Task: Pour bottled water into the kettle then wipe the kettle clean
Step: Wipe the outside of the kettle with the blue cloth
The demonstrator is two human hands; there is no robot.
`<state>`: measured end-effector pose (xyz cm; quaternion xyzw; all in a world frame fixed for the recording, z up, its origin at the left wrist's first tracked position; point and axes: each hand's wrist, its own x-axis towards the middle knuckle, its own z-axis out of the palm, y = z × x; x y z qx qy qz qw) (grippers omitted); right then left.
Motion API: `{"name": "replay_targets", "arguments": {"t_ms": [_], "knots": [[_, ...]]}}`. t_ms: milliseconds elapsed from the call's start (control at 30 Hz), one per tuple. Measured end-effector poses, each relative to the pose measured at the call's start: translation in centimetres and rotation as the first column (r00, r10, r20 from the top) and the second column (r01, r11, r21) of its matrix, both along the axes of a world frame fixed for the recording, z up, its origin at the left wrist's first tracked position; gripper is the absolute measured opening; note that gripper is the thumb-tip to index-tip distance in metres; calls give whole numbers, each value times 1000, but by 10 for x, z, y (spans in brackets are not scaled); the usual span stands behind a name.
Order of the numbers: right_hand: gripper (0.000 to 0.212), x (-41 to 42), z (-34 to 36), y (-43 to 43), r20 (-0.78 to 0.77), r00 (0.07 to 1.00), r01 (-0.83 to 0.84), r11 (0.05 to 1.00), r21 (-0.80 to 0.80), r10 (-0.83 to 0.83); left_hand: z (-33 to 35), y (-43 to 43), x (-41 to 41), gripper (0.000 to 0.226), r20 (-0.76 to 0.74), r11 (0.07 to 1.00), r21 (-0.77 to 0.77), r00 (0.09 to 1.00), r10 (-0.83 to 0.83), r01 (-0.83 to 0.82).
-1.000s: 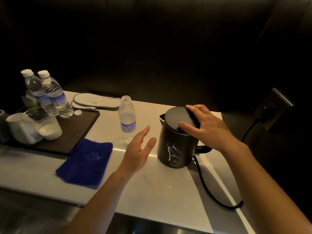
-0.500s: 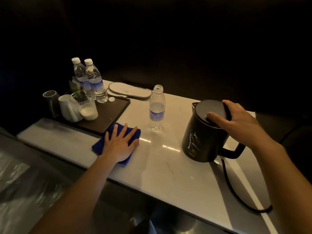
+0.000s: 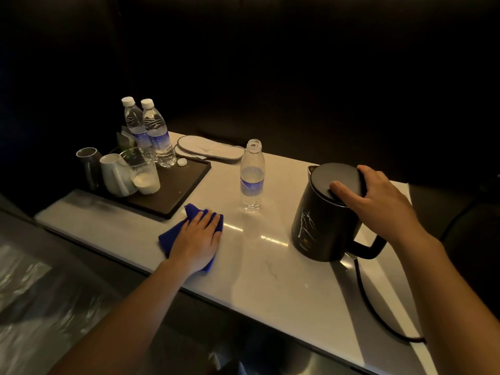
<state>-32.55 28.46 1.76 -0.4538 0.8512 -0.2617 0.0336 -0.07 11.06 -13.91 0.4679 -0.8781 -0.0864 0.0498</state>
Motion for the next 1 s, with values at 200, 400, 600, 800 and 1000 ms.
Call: {"name": "replay_targets", "arguments": {"t_ms": [200, 400, 600, 800, 1000], "knots": [[92, 4, 1, 2, 25, 1000, 17, 1000, -25, -16, 5, 32, -12, 39, -413, 990, 97, 901, 133, -102], [85, 10, -1, 4, 11, 999, 54, 998, -37, -53, 69, 103, -60, 26, -755, 795, 605, 342, 559, 36], [82, 11, -2, 4, 5, 999, 54, 998, -33, -54, 116, 149, -147, 32, -824, 742, 560, 160, 543, 368], [74, 11, -1, 5, -2, 1000, 31, 996, -81, -31, 91, 151, -210, 45, -935, 979, 185, 321, 150, 82], [73, 6, -6, 3, -25, 999, 27, 995, -92, -29, 66, 138, -223, 47, -951, 979, 202, 238, 199, -14]]}}
